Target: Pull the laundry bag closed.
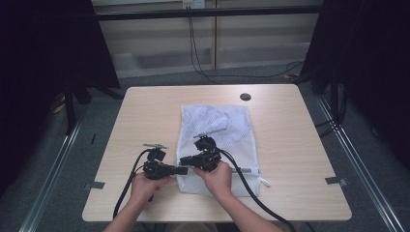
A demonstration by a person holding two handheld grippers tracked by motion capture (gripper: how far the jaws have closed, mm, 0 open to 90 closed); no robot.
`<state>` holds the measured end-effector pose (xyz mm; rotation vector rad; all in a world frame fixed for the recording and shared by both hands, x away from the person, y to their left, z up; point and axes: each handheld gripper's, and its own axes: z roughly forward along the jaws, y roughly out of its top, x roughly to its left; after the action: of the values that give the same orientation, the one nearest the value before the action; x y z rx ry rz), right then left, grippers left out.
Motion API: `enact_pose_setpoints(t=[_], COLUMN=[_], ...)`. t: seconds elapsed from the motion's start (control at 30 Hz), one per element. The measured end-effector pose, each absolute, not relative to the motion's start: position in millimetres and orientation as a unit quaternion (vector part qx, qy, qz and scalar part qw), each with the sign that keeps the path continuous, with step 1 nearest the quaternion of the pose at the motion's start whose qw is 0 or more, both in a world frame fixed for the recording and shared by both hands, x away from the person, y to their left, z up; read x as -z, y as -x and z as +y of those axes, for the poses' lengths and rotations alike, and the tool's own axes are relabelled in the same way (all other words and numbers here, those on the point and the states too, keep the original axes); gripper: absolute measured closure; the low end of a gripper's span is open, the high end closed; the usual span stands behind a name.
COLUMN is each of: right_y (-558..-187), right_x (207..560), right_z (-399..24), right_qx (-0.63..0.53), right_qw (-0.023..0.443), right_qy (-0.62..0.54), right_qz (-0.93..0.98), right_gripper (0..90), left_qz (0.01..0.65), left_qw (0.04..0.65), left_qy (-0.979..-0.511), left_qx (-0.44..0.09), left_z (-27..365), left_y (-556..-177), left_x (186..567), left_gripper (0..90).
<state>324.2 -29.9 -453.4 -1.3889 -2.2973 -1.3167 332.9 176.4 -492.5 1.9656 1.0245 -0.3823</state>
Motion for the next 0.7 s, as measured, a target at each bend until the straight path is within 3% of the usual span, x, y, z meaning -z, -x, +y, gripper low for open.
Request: enact_pose_setpoints(t=[0.7], right_y=[-323], right_x=[456], right_z=[-41], right_qx=[0.440], right_qw=[0.087], right_qy=[0.463], right_qz=[-0.765], right_gripper=[87.0], left_qz=[0.410], left_qw=[0.425], left_qy=[-0.792], left_qx=[0.154], left_z=[177], left_y=[-333], left_x=[491], left_gripper=[88.3])
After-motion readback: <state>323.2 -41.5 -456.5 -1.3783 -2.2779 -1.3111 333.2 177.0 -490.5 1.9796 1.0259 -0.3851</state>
